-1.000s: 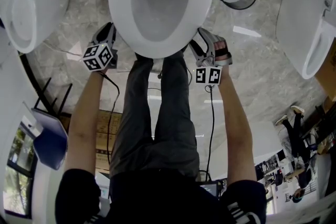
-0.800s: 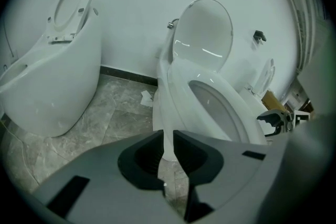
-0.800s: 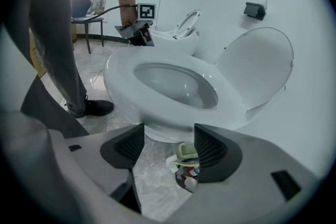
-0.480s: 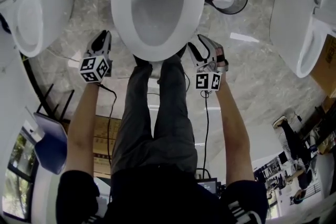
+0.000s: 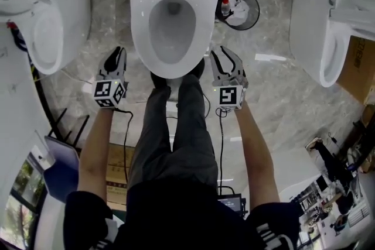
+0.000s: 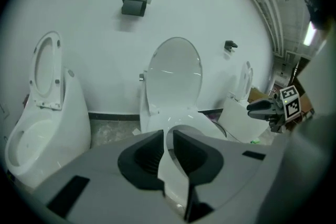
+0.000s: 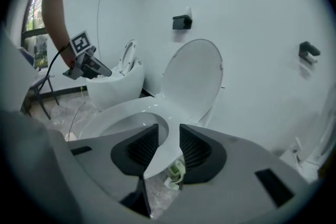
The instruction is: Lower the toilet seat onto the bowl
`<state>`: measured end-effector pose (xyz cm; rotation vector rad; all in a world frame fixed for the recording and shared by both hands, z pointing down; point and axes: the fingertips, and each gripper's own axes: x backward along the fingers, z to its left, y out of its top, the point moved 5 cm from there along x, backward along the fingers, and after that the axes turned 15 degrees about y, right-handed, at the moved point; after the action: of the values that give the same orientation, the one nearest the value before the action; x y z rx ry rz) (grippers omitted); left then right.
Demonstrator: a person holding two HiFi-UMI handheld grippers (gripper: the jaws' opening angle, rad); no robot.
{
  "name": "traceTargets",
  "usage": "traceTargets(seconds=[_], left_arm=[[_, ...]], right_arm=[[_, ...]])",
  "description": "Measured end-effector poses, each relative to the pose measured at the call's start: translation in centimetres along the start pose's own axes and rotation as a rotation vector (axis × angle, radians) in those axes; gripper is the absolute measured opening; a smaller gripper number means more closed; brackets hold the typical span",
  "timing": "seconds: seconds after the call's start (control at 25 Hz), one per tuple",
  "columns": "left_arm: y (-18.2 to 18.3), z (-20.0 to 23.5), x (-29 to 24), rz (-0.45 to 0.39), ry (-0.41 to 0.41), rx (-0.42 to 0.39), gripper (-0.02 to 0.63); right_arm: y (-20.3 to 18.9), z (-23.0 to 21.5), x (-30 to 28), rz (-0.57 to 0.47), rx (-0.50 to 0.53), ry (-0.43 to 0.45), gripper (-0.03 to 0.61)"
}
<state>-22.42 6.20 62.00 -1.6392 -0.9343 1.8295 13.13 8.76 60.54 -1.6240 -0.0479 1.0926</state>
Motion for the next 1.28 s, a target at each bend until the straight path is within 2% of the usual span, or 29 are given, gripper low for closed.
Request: traceTargets(seconds=[0.16, 0.28, 0.64, 1.04, 1.28], left_arm=[[4.9, -1.2, 2.3, -0.087, -0.005, -0.011, 0.071], [8.9, -1.9, 4.2, -0.156, -0.006, -0.018, 0.066], [19.7, -4.2, 10.4, -0.364, -0.011, -0.098, 0.055], [26.2, -5.9, 15.2, -0.490, -0.007, -0.130, 0.041], [29.7, -6.5, 18.3, -0.573, -0.009, -0.099, 0.031]], right_arm=[[3.7, -1.9, 2.6, -0.091, -0.123, -0.039, 0.112], [7.1, -3.5, 4.6, -0.149, -0.187, -0.061, 0.065], [15.9, -7.2, 11.3, -0.300, -0.291, -0.105, 0.043], [21.8, -8.3, 15.9, -0.396, -0.310, -0.121, 0.026], [25.6, -8.5, 18.7, -0.464, -0.326, -0.134, 0.020]])
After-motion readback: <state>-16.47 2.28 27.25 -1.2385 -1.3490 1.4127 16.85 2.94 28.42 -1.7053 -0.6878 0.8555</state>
